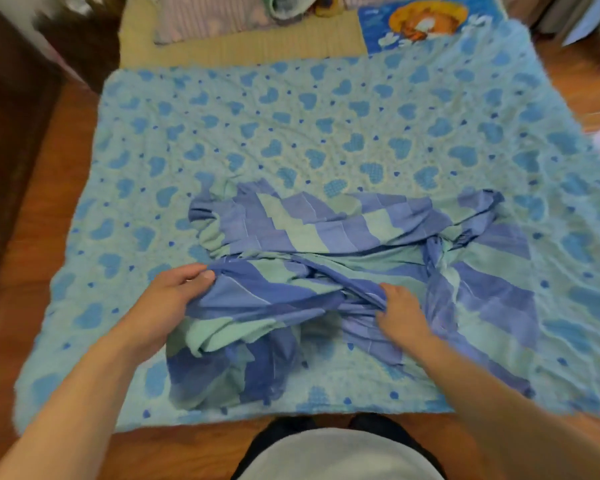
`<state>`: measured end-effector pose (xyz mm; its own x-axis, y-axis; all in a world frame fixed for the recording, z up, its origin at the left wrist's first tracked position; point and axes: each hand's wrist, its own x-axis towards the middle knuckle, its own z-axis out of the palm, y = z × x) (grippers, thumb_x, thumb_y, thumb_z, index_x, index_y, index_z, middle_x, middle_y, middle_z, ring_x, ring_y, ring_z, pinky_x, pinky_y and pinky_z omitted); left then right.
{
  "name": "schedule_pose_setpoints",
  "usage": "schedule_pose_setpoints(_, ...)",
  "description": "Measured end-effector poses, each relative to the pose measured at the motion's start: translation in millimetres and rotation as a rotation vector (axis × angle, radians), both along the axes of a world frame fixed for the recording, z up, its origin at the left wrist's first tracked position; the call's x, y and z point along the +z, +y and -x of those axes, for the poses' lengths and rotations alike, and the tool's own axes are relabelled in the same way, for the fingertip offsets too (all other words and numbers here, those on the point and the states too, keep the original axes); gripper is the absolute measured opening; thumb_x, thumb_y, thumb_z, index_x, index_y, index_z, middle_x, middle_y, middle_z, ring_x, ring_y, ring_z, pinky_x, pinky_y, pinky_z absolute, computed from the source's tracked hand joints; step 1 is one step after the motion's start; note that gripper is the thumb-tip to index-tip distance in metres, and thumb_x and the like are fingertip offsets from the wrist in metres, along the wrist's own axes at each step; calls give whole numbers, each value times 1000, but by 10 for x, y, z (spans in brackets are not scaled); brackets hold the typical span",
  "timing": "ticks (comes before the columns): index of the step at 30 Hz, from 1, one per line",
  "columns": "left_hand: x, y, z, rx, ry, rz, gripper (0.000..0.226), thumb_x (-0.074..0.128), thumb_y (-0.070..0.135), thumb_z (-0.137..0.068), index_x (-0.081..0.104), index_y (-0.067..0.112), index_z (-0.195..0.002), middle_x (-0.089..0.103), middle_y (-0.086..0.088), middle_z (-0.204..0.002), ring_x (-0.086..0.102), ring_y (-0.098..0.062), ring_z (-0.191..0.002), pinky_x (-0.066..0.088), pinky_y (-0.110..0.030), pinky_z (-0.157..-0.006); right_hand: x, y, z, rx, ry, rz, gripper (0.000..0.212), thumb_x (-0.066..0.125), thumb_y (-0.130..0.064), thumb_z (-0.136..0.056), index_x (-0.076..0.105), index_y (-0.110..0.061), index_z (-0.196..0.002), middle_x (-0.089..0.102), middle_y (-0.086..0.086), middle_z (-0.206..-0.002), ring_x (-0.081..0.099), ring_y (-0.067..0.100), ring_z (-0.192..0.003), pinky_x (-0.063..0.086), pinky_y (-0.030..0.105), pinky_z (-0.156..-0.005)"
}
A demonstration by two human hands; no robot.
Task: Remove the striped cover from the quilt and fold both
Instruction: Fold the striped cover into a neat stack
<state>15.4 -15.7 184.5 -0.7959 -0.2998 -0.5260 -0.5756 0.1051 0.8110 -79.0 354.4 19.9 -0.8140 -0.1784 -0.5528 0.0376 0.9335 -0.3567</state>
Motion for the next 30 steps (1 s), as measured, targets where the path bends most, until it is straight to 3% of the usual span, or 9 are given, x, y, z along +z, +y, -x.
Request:
schedule_pose_setpoints(3, 762, -106, -38, -53, 121, -97, 31, 81, 31, -73, 68, 4, -82, 63, -12, -78, 60, -19, -68, 47, -28, -63, 181, -753, 152, 74, 27, 63, 75, 63, -24, -92, 22, -14, -154, 27, 15, -155, 30, 37, -139, 31, 44, -112)
schedule_pose_setpoints(7, 1314, -482, -184, 44, 337, -48, 12, 70, 24, -81, 74, 14, -76, 71, -3, -69, 66, -14, -58, 51, -17, -53, 353, -872, 384, 241, -39, -281, 23, 48, -18, -95, 60, -12, -115, 62, 12, -118, 58, 33, -111, 46, 38, -87)
schedule_pose_setpoints(9, 1290, -872, -244, 279, 435, 101, 11, 68, 21, -87, 76, 19, -80, 72, 3, -72, 68, -12, -62, 53, -18, -57, 399, -735, 440, 245, -86, -298, 23, 47, -11, -96, 50, -9, -73, 56, 9, -77, 56, 25, -73, 40, 32, -69)
schedule_pose_setpoints(12, 858, -1541, -367, 597, 331, 534, 17, 62, 28, -92, 71, 15, -90, 69, -10, -88, 65, -27, -84, 49, -37, -75, 449, -636, 363, 264, -146, -156, 23, 42, -9, -100, 51, -10, -79, 52, 10, -77, 44, 20, -64, 35, 31, -68)
schedule_pose_setpoints(15, 51, -1802, -655, 324, -323, 1016, 28, 55, 27, -92, 62, 9, -112, 56, -29, -118, 54, -48, -111, 45, -51, -93, 360, -666, -135, 385, -368, -25, 46, 45, -14, -98, 45, -15, -143, 53, 7, -137, 53, 28, -124, 43, 34, -97)
schedule_pose_setpoints(18, -610, -1496, -977, -41, -783, 929, 61, 57, 40, -88, 36, 22, -143, 36, -20, -145, 36, -42, -134, 34, -50, -110, 120, -635, -700, 571, -539, -293, 47, 56, -30, -91, 54, -23, -137, 61, 1, -129, 61, 19, -106, 45, 29, -78)
schedule_pose_setpoints(20, -953, -1234, -1031, -212, -764, 812, 71, 52, 40, -94, 20, 23, -155, 29, -18, -154, 31, -40, -141, 33, -49, -112, -38, -582, -875, 717, -607, -343, 39, 57, -24, -92, 58, -14, -131, 63, 4, -117, 59, 22, -91, 45, 31, -74)
schedule_pose_setpoints(23, -1272, -794, -957, -435, -643, 691, 69, 50, 41, -98, 18, 20, -156, 27, -18, -156, 29, -41, -141, 34, -49, -111, -160, -532, -709, 558, -390, -237, 30, 46, -11, -97, 52, -14, -126, 50, 15, -137, 53, 30, -119, 40, 34, -87)
schedule_pose_setpoints(30, -1515, -28, -726, -761, -333, 674, 52, 51, 32, -99, 37, 24, -149, 40, -1, -144, 45, -27, -130, 43, -42, -102, -744, -662, 220, 555, -122, -231, 78, 45, -5, -96, 3, -24, -158, 0, 2, -166, 60, 30, -102, 45, 35, -70)
